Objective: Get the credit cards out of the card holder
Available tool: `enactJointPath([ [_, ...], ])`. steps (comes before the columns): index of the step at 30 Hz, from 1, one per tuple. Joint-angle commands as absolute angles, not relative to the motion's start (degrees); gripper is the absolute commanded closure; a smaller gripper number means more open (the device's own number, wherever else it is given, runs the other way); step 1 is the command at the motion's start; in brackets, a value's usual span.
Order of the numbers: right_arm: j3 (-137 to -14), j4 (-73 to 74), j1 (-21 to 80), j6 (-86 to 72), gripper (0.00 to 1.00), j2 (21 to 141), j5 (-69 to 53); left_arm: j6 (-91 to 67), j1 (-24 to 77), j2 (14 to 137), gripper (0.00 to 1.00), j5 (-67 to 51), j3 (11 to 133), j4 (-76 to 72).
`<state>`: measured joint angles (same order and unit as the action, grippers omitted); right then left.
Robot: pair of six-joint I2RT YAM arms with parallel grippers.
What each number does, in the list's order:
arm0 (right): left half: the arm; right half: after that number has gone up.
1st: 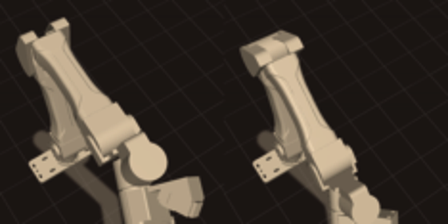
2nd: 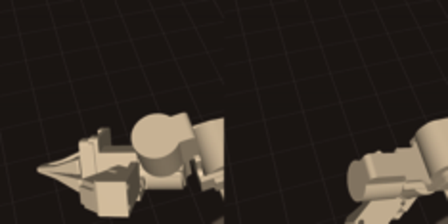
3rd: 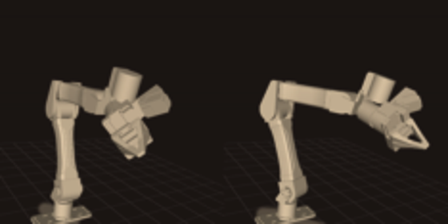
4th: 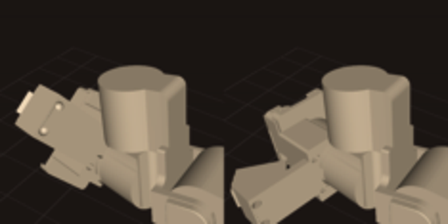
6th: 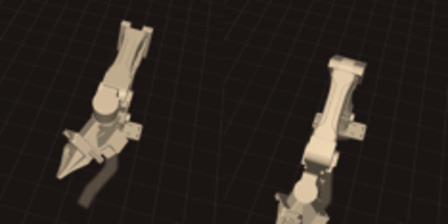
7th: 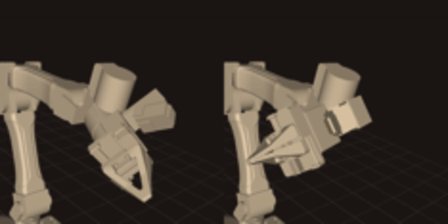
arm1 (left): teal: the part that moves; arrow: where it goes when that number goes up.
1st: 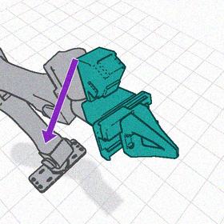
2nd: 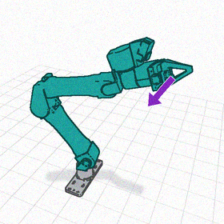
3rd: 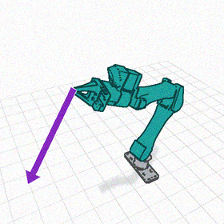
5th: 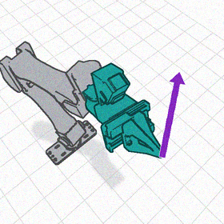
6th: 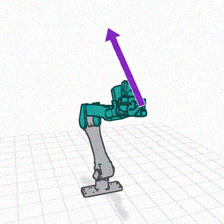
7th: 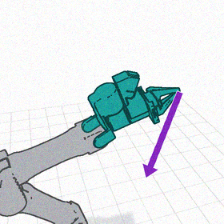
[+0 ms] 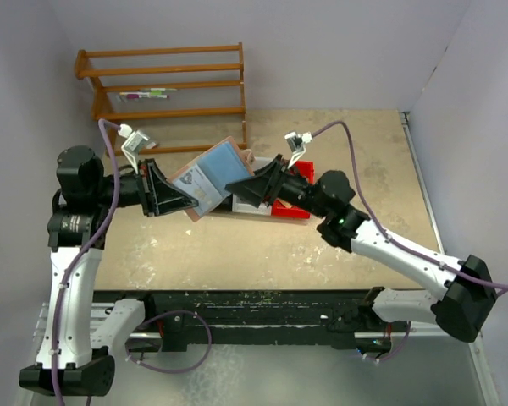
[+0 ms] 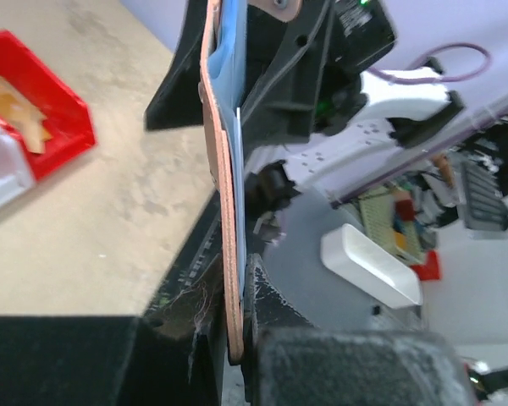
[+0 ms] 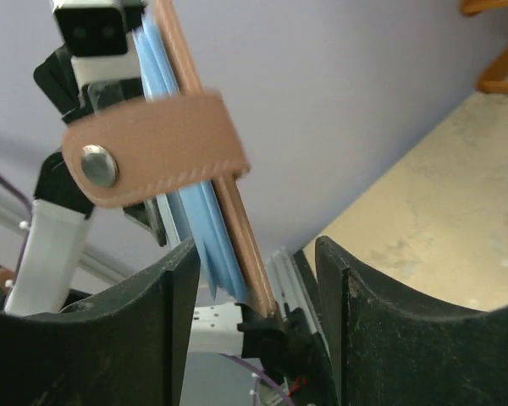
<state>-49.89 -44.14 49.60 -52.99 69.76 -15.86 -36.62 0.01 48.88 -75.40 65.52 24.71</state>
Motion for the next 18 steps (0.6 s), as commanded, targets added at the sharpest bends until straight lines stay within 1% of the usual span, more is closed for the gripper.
enactJointPath([
  [1,-61.2,-21.4,41.1,-49.6,0.39,67.2,-27.7,-4.8,-0.1,53.2,1.0,-67.0,73.7,52.5],
  [3,-66.0,-10.1,37.4,-44.8,0.38,67.9,-28.5,1.8,-0.1,55.2,1.0,-62.3,76.3,58.5],
  [5,-70.5,-0.7,36.4,-38.2,0.38,67.5,-23.6,4.0,-0.1,55.9,1.0,-58.0,77.6,60.5],
  [7,-72.5,-0.2,36.4,-34.6,0.37,66.5,-24.6,5.3,-0.1,56.1,1.0,-55.1,77.7,61.2],
  [9,-73.7,-4.4,37.0,-33.8,0.37,65.9,-27.0,5.2,-0.1,57.1,1.0,-52.3,77.7,62.0],
  [12,-77.4,-2.2,38.3,-33.8,0.39,68.0,-30.2,6.8,-0.1,61.1,1.0,-50.0,78.8,66.1],
  [16,-76.6,-9.8,43.9,-36.8,0.43,72.3,-34.5,8.2,-0.1,63.8,1.0,-51.6,78.7,68.4],
  [18,-78.5,-10.3,46.3,-36.9,0.44,76.0,-37.5,8.3,-0.1,63.9,1.0,-53.7,78.5,68.4],
])
